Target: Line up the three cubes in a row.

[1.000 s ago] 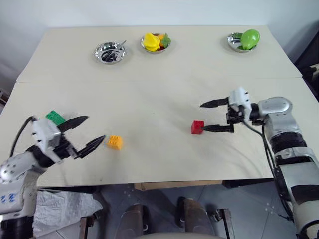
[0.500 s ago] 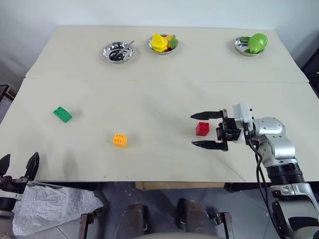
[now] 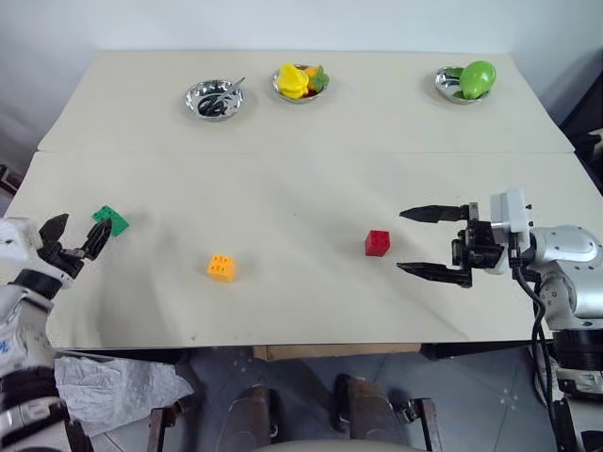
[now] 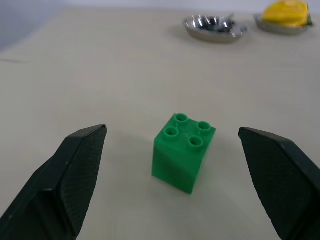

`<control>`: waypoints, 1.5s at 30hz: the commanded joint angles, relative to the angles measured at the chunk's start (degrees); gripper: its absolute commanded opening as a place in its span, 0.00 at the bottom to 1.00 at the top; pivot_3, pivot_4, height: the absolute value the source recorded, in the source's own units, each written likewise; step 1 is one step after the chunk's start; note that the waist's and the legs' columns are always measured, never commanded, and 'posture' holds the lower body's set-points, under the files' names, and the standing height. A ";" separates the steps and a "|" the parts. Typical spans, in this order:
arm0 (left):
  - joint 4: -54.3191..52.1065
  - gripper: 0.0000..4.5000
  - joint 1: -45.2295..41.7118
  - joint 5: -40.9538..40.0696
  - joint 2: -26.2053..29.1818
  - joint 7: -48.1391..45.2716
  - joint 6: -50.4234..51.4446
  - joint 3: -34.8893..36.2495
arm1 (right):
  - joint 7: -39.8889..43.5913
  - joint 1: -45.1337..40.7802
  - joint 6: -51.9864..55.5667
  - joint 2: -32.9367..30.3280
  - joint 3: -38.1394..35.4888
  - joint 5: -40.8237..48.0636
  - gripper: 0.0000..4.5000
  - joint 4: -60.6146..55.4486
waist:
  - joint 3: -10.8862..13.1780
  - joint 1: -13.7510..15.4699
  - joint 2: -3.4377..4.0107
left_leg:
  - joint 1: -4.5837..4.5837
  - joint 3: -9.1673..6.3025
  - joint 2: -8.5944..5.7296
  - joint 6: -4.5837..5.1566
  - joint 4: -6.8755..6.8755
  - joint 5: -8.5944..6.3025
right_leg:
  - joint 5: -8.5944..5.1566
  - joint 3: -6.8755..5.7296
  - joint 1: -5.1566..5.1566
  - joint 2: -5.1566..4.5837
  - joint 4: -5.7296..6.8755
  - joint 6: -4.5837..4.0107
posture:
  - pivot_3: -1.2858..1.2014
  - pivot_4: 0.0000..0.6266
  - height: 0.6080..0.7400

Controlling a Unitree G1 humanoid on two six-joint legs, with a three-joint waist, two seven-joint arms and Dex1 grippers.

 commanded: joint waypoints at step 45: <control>-3.16 0.32 -34.18 20.42 -17.57 -30.58 3.94 -45.75 | -1.90 18.00 -1.04 -3.47 -13.26 4.78 1.00 -5.77 | -0.03 1.66 -0.32 | -0.13 0.43 -0.15 0.12 0.27 0.02 | 0.05 0.04 0.03 -0.01 0.01 0.11 | 0.52 0.24 1.00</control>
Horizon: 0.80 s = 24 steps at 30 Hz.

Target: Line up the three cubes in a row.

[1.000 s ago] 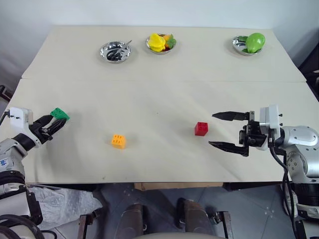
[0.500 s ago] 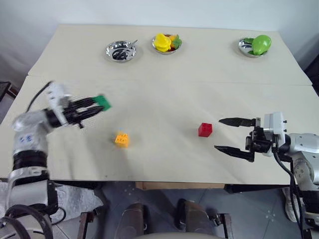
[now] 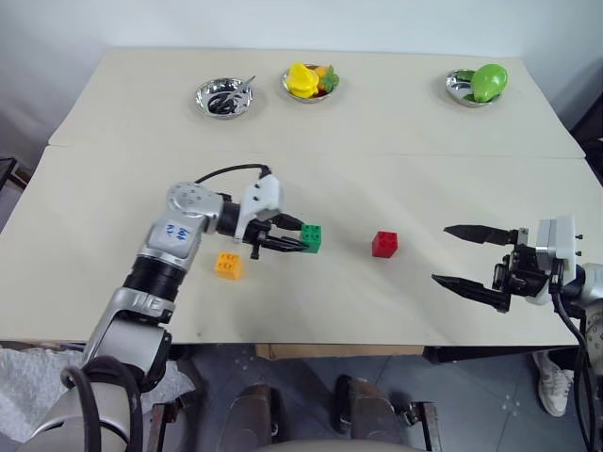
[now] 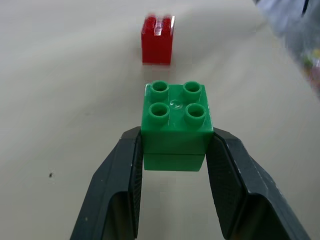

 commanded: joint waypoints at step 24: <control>6.90 0.95 -6.29 -2.59 -6.79 -0.77 -6.22 5.63 | -1.22 1.40 0.36 3.34 1.56 2.08 1.00 -4.39 | 0.01 0.33 -0.01 | -0.16 -0.13 0.02 0.09 0.29 -0.05 | 0.02 -0.05 0.01 -0.01 0.04 0.04 | 0.52 0.24 1.00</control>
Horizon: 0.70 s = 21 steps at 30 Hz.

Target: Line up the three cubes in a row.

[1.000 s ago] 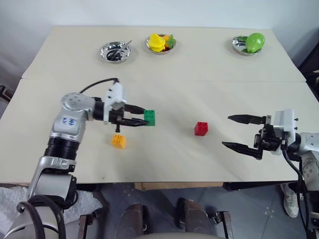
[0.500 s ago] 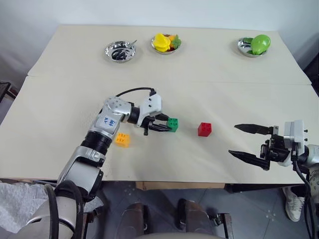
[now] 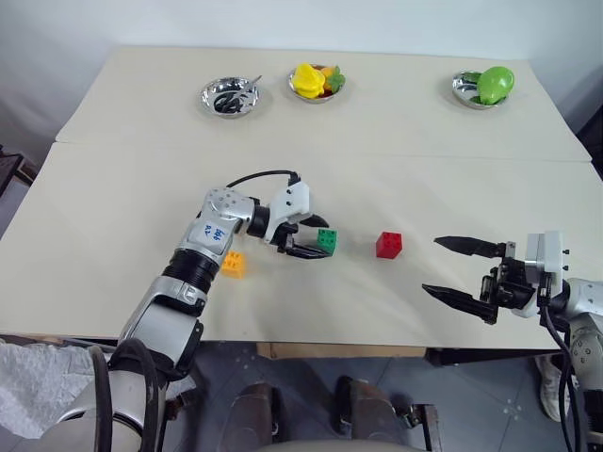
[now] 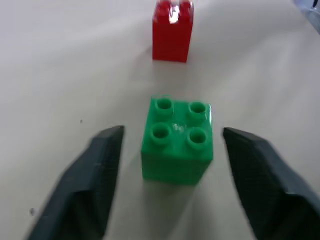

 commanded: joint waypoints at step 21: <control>-27.66 0.98 49.21 -21.17 23.13 6.25 -4.00 44.25 | 5.77 -14.69 0.89 8.01 10.74 3.16 1.00 0.72 | -0.01 -1.62 0.05 | 0.08 -0.52 0.41 0.05 0.22 -0.18 | -0.01 0.06 0.05 -0.06 0.23 -0.02 | 0.52 0.24 1.00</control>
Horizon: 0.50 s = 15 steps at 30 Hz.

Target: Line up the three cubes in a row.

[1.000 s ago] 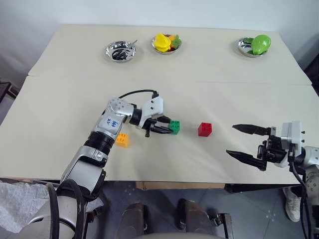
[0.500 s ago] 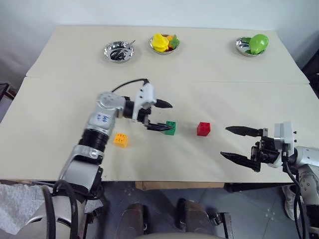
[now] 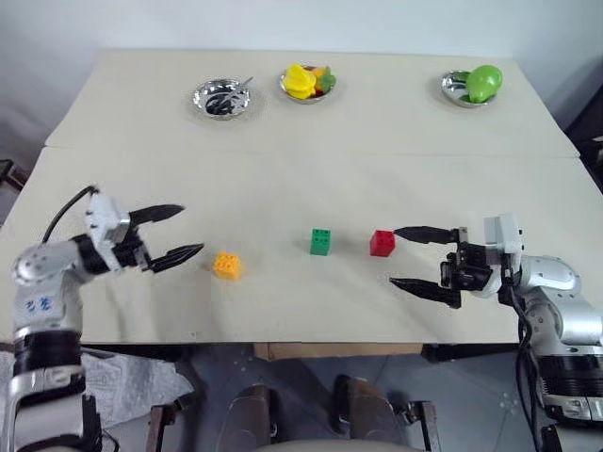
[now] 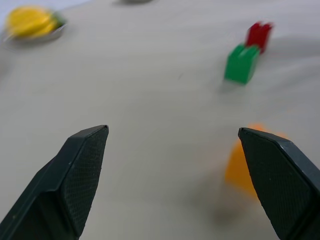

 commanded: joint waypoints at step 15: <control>-40.12 0.98 36.83 -3.71 -17.55 25.14 7.21 4.06 | 7.21 -1.77 -3.16 -2.13 0.83 -0.16 1.00 0.79 | -0.07 0.52 0.00 | 0.16 0.08 0.05 0.06 0.09 -0.41 | -0.02 0.09 0.13 -0.07 -0.11 -0.06 | 0.52 0.24 1.00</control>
